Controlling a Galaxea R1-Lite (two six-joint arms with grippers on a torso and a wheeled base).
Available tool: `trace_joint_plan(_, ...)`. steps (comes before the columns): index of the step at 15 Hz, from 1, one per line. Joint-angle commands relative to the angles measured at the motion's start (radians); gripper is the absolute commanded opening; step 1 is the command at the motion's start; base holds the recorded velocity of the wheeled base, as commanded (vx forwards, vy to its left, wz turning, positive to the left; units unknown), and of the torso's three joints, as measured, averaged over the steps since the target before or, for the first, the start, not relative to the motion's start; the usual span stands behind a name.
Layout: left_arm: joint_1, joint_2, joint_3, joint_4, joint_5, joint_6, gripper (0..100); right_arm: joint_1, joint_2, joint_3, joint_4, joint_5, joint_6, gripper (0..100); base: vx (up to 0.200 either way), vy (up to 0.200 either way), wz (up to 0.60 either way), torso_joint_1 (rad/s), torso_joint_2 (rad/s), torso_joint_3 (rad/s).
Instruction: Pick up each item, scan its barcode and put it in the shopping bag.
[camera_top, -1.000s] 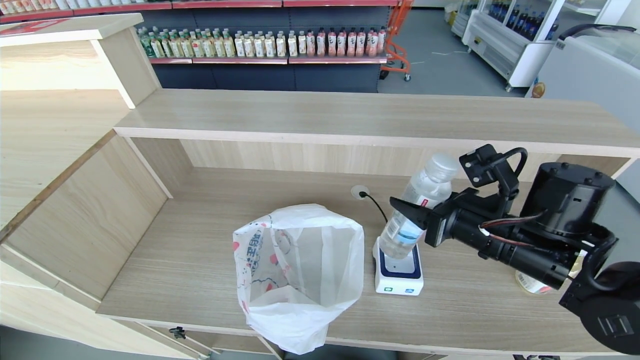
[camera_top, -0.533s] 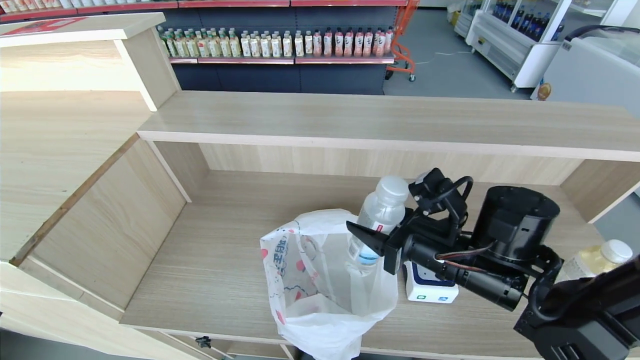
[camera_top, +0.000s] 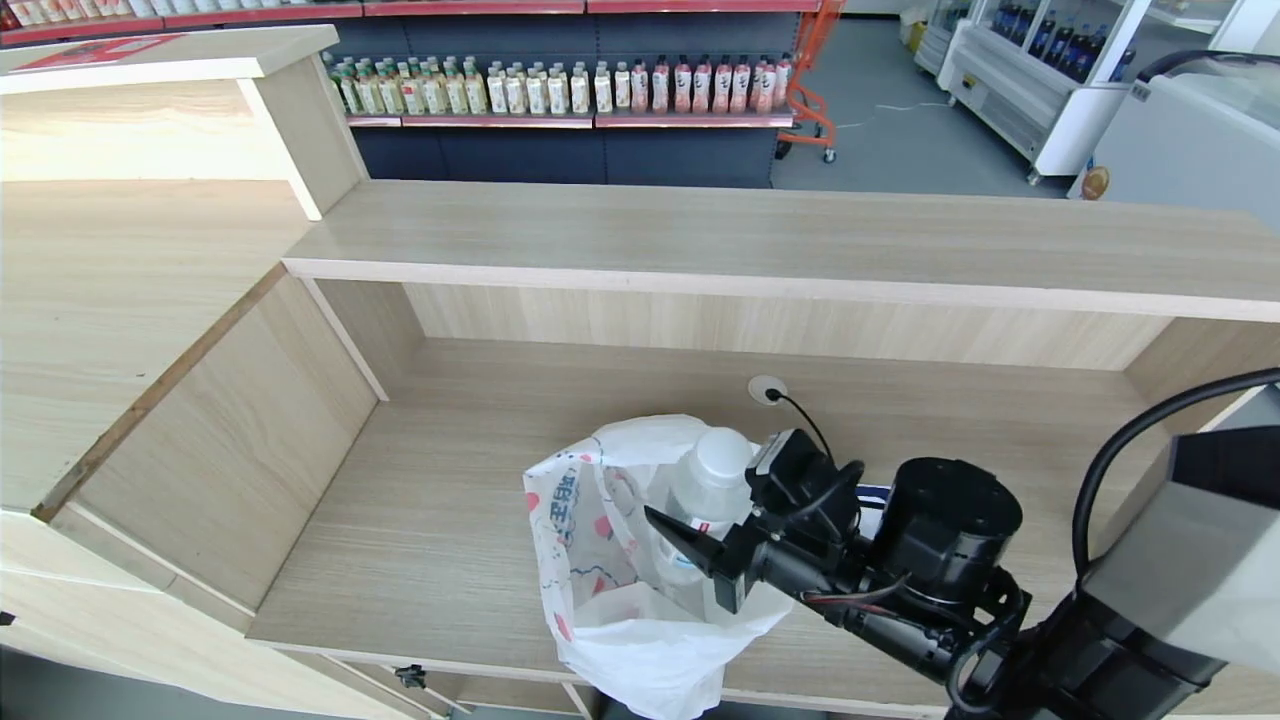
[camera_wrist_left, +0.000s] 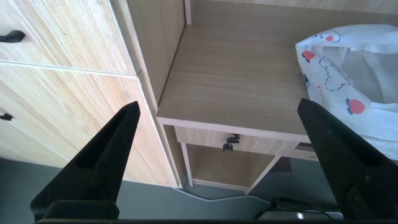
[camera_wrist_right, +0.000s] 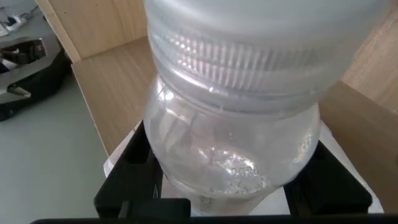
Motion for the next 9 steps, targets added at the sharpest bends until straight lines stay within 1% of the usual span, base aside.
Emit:
trace_joint_plan(1,0.0,0.0,0.0,0.0,0.0,0.0,100,0.01,0.045,0.02,-0.003,0.002,-0.01,0,0.0,0.0,0.0,0.0,0.0,0.0)
trace_joint_plan(5,0.0,0.0,0.0,0.0,0.0,0.0,100,0.021,0.054,0.078,-0.003,0.007,-0.019,0,0.0,0.0,0.0,0.0,0.0,0.0)
trace_joint_plan(9,0.0,0.0,0.0,0.0,0.0,0.0,100,-0.011,0.074,0.073,-0.003,0.008,-0.047,0,0.0,0.0,0.0,0.0,0.0,0.0)
